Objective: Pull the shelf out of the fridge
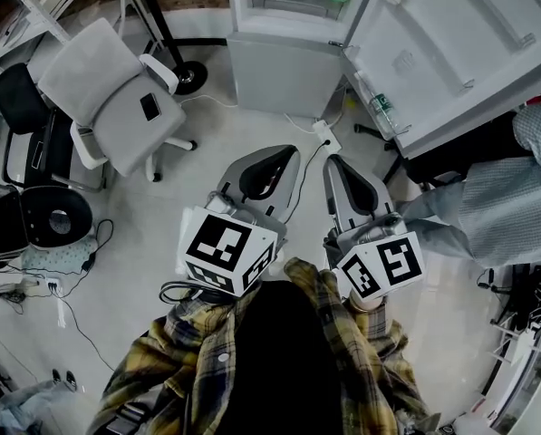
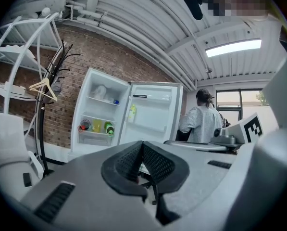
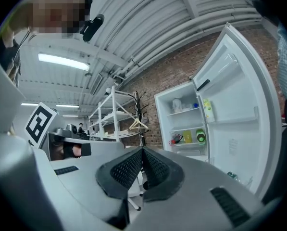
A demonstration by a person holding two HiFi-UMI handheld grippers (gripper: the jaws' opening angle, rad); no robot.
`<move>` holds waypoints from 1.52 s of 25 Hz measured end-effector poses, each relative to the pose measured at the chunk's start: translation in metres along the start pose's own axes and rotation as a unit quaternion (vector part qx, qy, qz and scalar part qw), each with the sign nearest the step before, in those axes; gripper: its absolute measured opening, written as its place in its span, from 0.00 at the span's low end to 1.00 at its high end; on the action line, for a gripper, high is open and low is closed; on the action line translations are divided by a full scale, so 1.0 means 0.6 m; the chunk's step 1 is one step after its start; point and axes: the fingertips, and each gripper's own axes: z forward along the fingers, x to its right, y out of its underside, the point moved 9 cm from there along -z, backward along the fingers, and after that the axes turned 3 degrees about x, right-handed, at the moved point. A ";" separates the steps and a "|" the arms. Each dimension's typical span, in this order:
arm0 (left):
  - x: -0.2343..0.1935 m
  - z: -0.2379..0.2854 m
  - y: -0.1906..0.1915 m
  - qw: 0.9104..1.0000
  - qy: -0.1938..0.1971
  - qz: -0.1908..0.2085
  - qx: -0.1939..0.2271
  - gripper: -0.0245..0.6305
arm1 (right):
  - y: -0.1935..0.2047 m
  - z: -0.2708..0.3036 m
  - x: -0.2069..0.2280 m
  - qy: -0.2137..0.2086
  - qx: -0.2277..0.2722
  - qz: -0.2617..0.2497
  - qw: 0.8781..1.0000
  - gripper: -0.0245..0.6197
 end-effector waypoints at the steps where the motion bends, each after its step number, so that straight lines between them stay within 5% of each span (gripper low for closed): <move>1: -0.004 0.003 0.000 1.000 -0.002 0.000 0.000 0.04 | 0.000 0.005 0.003 -0.001 0.000 0.002 1.000 0.06; 15: -0.172 0.093 -0.047 1.000 0.004 0.003 0.001 0.04 | -0.007 0.196 0.039 -0.005 0.002 0.018 1.000 0.06; 28: -0.366 0.184 -0.105 0.999 0.038 0.008 -0.005 0.04 | -0.021 0.399 0.071 0.037 0.014 0.022 0.999 0.06; 38: -0.433 0.234 -0.100 0.998 0.049 -0.013 -0.026 0.04 | -0.003 0.471 0.092 0.046 -0.013 0.045 0.998 0.06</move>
